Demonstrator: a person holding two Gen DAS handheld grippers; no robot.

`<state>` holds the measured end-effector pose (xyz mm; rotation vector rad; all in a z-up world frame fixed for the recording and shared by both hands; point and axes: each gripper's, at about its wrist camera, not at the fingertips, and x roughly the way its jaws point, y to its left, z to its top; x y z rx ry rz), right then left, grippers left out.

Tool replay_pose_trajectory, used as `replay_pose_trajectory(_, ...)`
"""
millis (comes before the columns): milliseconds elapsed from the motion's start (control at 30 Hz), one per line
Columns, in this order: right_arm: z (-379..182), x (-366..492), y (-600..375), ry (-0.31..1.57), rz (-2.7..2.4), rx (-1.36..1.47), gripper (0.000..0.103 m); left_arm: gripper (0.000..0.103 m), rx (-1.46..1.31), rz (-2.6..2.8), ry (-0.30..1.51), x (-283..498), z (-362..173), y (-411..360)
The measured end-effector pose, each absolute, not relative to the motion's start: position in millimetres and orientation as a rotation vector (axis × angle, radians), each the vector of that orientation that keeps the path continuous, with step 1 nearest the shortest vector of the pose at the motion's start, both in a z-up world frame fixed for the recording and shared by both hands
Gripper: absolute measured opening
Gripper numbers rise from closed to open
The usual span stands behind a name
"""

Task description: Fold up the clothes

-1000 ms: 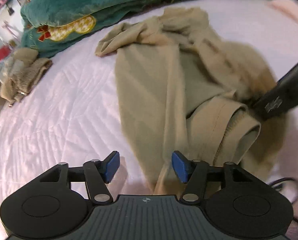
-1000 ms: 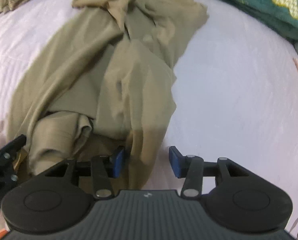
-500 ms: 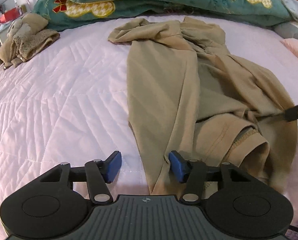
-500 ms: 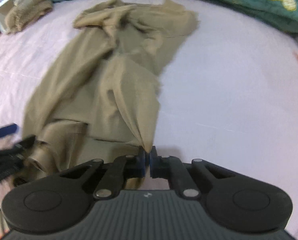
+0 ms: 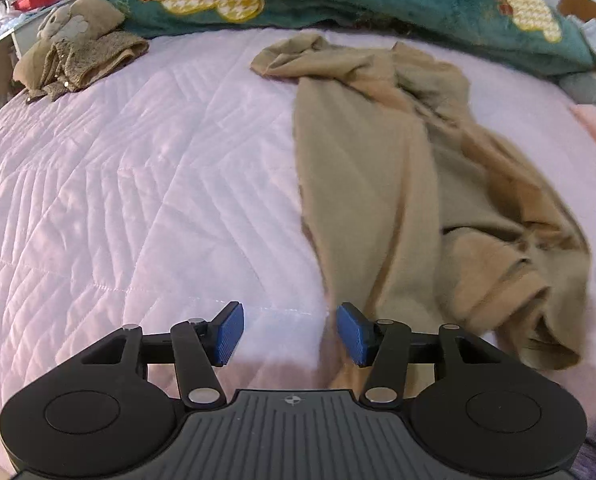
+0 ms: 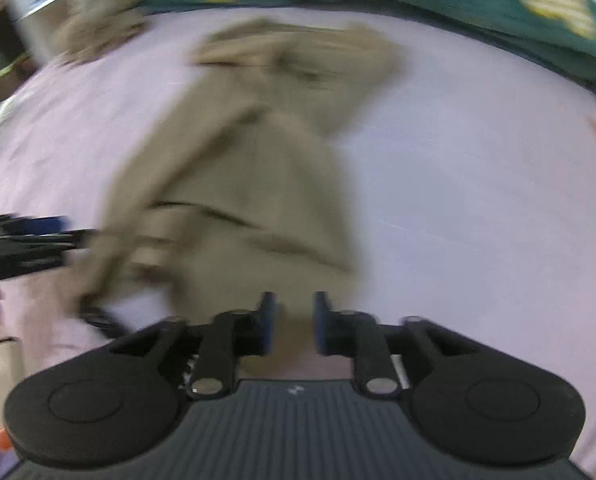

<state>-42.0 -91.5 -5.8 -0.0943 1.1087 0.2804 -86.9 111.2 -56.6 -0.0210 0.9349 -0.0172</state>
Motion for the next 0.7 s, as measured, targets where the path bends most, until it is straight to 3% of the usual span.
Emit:
replay_pose_trajectory(33, -8.7, -32.0, -73.5, 1.128, 0.285, -0.125, 0.044, 0.054, -0.017, -0.023, 0.928, -90.6, -53.2, 108.3)
replay_pose_trajectory(300, -74.3, 37.5, -27.5, 1.310, 0.060, -0.245, 0.048, 0.067, 0.157, 0.013, 0.927, -81.1, -70.9, 72.5)
replay_pose_trajectory(400, -82.2, 40.8, -35.5, 1.292, 0.051, -0.224, 0.051, 0.074, 0.187, 0.041, 0.909, -81.1, -79.1, 70.5)
replay_pose_trajectory(467, -80.6, 36.0, -47.7, 1.270, 0.091, -0.192, 0.044, 0.074, 0.145, 0.037, 0.908, -81.5, -78.3, 76.8)
replay_pose_trajectory(533, -77.8, 30.6, -61.5, 1.254, 0.116, -0.167, 0.018, 0.075, 0.087, 0.028, 0.913, -80.4, -78.8, 86.0)
replay_pose_trajectory(600, -73.8, 25.3, -74.3, 1.234, 0.137, -0.140, 0.008, 0.076, 0.046, 0.020, 0.911, -81.1, -80.3, 91.5)
replay_pose_trajectory(700, -68.4, 15.7, -89.6, 1.188, 0.138, -0.125, 0.005, 0.076, 0.056, 0.024, 0.895, -83.9, -83.3, 88.1)
